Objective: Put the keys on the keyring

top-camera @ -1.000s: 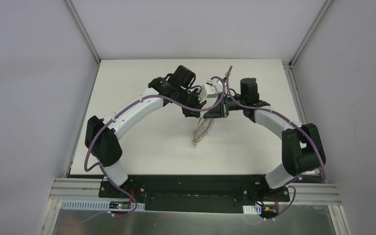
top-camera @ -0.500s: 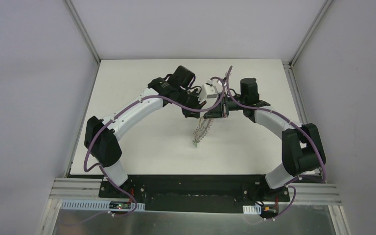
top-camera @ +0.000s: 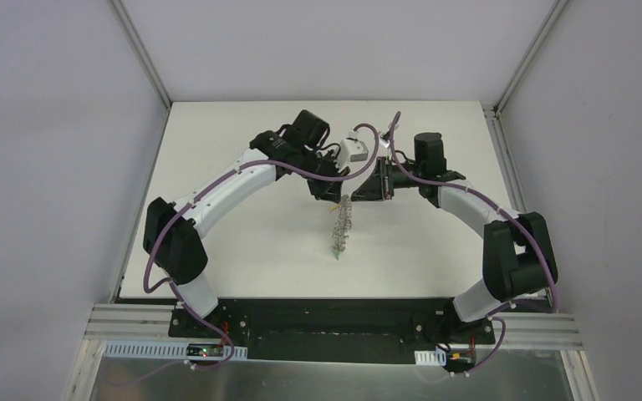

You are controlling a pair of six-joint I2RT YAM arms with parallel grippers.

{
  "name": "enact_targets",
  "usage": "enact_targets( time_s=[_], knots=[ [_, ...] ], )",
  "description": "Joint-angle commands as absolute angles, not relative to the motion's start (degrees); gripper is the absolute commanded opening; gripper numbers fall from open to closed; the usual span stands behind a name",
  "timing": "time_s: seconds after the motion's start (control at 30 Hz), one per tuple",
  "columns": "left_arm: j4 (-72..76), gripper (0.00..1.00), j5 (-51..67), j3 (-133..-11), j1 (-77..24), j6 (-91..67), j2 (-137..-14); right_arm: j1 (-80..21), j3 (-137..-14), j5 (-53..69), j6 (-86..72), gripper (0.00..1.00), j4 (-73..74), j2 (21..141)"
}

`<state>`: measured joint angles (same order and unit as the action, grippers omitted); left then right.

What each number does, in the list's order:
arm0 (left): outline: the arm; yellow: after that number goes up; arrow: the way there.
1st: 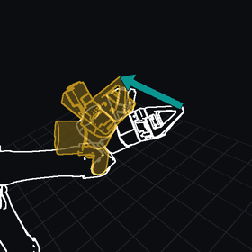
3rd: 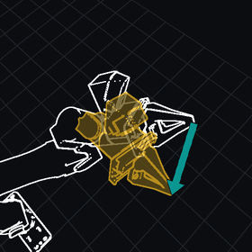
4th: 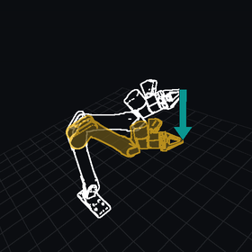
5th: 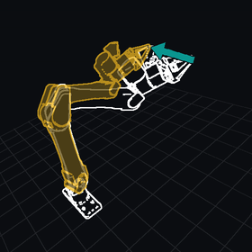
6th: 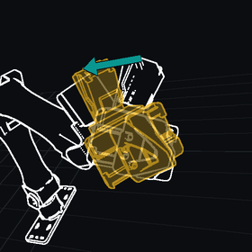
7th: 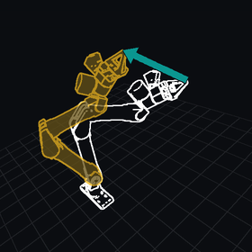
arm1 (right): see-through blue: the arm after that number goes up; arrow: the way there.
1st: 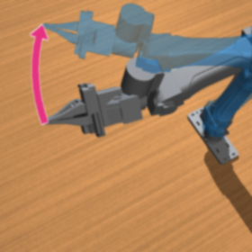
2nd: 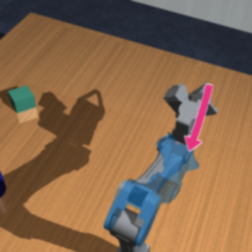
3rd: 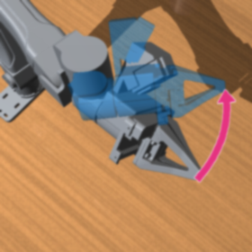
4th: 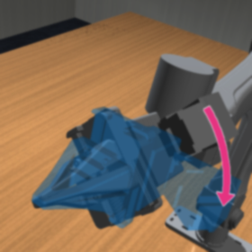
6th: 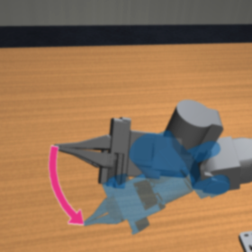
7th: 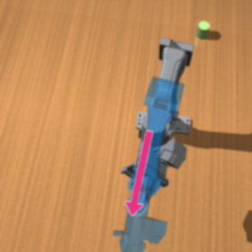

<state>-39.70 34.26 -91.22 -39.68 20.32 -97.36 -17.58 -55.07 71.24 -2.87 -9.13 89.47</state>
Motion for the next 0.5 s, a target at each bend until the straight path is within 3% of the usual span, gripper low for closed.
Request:
enact_targets(
  time_s=[0.0, 0.47],
  knots=[
    [-38.7, 0.00, 38.5, -93.0, -38.4, 15.2, -96.3, -16.9, -57.8, 71.4, -0.4, 0.24, -7.7, 86.2],
    [-39.6, 0.00, 36.9, -93.4, -38.3, 13.7, -95.9, -17.6, -58.4, 70.7, 3.1, 0.26, -5.8, 85.4]
  ],
)
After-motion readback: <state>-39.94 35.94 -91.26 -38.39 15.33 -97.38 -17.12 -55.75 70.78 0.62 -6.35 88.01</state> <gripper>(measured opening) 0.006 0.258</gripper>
